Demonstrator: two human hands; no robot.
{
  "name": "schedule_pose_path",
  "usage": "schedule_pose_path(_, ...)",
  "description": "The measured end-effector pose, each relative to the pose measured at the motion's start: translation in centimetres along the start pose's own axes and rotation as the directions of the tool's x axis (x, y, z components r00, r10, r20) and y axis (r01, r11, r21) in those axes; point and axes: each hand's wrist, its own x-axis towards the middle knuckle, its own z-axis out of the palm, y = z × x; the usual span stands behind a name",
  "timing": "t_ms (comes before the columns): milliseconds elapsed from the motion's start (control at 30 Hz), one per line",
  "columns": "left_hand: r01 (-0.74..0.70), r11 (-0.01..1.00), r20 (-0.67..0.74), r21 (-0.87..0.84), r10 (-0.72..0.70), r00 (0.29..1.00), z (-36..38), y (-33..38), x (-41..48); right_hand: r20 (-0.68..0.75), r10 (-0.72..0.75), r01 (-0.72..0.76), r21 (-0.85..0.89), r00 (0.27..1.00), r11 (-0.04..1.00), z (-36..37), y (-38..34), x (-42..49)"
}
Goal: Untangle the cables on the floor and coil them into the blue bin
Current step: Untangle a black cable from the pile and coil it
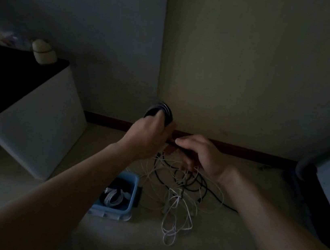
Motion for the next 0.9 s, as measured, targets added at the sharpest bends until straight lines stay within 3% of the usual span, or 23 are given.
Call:
schedule_pose_path(33,-0.086,0.981,0.135,0.176,0.063,0.989,0.4,-0.2,-0.2,-0.01,0.015,-0.015,-0.01,1.0,1.0,-0.2,0.2,-0.1)
schedule_pose_path(100,-0.133,0.945,0.303,0.298,0.038,0.952,0.3,-0.2,-0.1,-0.012,0.048,-0.048,-0.052,0.999,0.997,-0.7,0.6,-0.1)
schedule_pose_path(233,0.005,1.0,0.291,-0.01,-0.002,0.957,-0.3,-0.3,-0.4,-0.017,0.08,-0.082,-0.11,0.997,0.991,-1.7,1.0,-0.1)
schedule_pose_path(300,0.084,0.993,0.453,-0.082,-0.038,0.891,-0.9,-0.2,-0.1,-0.05,0.112,-0.12,-0.191,0.992,0.974,-2.5,1.3,-0.2)
schedule_pose_path(367,0.274,0.949,0.59,-0.159,-0.131,0.796,-1.1,0.5,0.0,-0.09,0.11,-0.136,-0.37,0.99,0.919,-3.4,1.7,-0.4)
schedule_pose_path(433,0.226,0.972,0.62,-0.061,-0.141,0.772,-0.4,0.4,0.0,-0.094,0.057,-0.094,-0.456,0.994,0.885,-3.8,1.3,-0.7)
schedule_pose_path(500,0.27,0.961,0.636,-0.056,-0.174,0.751,0.4,-0.2,-0.1,-0.051,0.003,-0.021,-0.372,0.999,0.928,-3.8,0.5,-0.9)
schedule_pose_path(600,0.369,0.912,0.679,-0.178,-0.158,0.717,-0.1,-0.6,-0.4,0.011,-0.016,0.018,-0.218,1.0,0.976,-3.7,-0.2,-1.0)
schedule_pose_path(700,0.342,0.891,0.694,-0.3,-0.042,0.719,-0.8,-0.5,-0.6,-0.098,-0.078,0.058,-0.196,0.992,0.979,-4.0,0.0,-0.9)
schedule_pose_path(800,0.37,0.783,0.681,-0.5,0.091,0.727,-1.4,0.9,-0.5,-0.274,-0.118,0.064,-0.2,0.955,0.978,-5.3,1.3,-0.9)
schedule_pose_path(900,0.483,0.528,0.668,-0.698,0.236,0.706,-1.9,1.6,-0.4,-0.357,-0.122,0.025,-0.265,0.926,0.964,-6.4,2.9,-0.6)
